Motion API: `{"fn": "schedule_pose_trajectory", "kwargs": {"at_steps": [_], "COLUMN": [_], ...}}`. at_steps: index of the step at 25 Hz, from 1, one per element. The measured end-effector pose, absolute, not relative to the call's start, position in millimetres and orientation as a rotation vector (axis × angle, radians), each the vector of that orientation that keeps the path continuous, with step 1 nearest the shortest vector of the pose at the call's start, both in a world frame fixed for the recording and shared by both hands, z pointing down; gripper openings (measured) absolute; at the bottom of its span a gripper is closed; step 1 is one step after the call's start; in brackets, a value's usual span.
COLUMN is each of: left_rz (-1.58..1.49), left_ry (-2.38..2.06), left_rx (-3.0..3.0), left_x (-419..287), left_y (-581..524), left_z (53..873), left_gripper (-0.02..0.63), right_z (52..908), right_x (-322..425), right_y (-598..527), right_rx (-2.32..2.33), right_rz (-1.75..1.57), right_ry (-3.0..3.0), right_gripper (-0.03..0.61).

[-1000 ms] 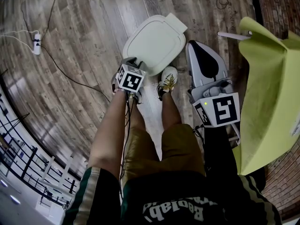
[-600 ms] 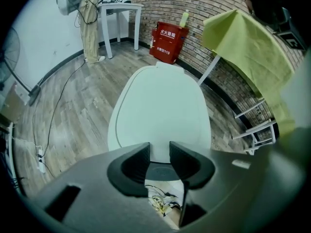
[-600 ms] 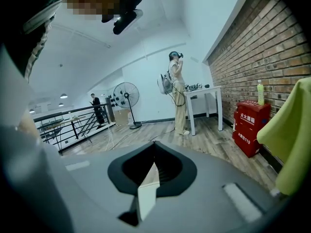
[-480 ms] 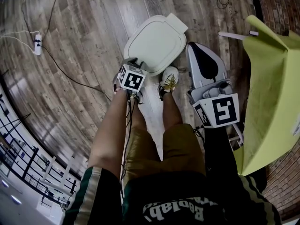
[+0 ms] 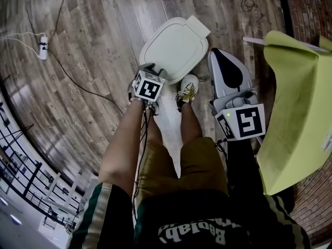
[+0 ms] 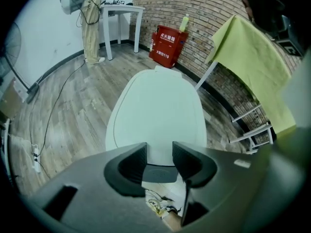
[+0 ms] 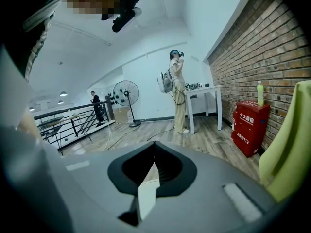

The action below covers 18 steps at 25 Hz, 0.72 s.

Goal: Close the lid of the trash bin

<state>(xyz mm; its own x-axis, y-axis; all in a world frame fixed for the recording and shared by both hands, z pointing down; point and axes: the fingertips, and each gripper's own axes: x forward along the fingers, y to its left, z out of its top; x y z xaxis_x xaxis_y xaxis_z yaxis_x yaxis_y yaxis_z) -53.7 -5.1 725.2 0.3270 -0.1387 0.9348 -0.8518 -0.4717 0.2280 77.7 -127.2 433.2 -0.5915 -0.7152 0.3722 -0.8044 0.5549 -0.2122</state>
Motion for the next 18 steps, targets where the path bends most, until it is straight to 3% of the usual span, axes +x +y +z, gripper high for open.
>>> {"fn": "schedule_pose_trajectory", "kwargs": {"at_steps": [18], "left_rz": [0.977], "left_ry": [-1.102], "left_rx": [2.059], "left_x": [-57], "left_y": [-71], "left_z": [619], "left_gripper": [0.162], "right_z": [418], "right_x": [60], "right_y": [-118], "right_rx": [1.268], "right_rz": [0.491], "right_ry": [-2.529], "right_gripper": [0.014]}}
